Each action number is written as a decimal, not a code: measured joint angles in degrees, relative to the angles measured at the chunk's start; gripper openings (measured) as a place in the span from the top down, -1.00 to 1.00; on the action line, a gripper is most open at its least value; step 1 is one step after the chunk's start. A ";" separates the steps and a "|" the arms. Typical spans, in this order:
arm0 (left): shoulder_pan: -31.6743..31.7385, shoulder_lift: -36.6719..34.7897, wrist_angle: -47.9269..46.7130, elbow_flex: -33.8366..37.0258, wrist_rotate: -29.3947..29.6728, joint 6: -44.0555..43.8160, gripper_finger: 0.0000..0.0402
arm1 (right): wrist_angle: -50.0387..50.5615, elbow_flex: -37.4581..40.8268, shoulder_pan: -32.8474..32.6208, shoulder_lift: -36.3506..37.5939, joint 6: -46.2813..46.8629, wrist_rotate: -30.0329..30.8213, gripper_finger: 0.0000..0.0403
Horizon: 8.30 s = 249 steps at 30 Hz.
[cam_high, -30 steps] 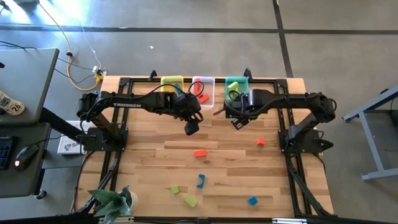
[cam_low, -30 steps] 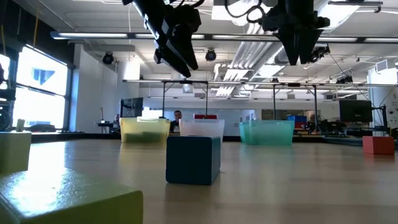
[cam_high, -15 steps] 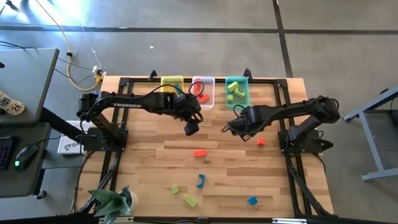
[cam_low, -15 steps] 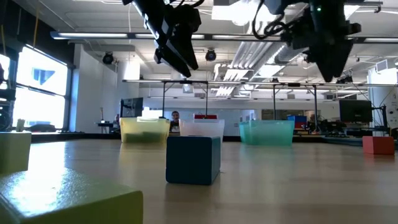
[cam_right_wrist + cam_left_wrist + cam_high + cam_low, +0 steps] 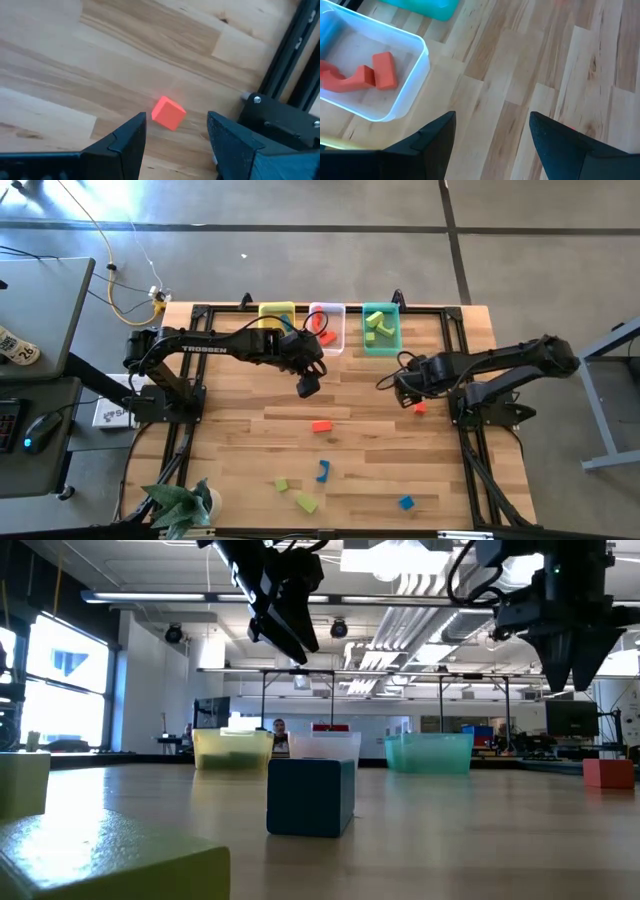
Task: Sort & place blocks by color
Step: Put the orange block into the transparent bin, then put the green block into the blue bin
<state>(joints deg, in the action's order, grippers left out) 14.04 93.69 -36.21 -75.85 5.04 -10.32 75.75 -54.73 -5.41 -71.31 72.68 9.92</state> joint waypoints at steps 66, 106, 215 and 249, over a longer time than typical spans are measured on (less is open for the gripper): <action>0.07 0.02 0.44 0.00 0.06 -11.67 -0.21 | -60.22 14.25 19.02 2.38 -28.53 -8.02 0.48; -6.99 0.07 -12.52 0.00 0.50 -18.21 -0.21 | -62.22 -16.58 33.55 -32.63 -56.70 -22.15 0.48; -48.81 5.41 -5.55 0.02 8.22 -46.63 -0.21 | -40.59 -16.56 8.41 -24.24 -39.89 -5.27 -0.07; -49.34 18.16 -3.48 0.04 11.05 -49.32 -0.21 | -40.38 -16.56 7.98 -24.28 -39.97 -3.85 -0.07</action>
<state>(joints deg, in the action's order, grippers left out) -35.29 111.85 -39.69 -75.82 16.09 -59.64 35.38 -71.29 2.57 -95.59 32.72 6.07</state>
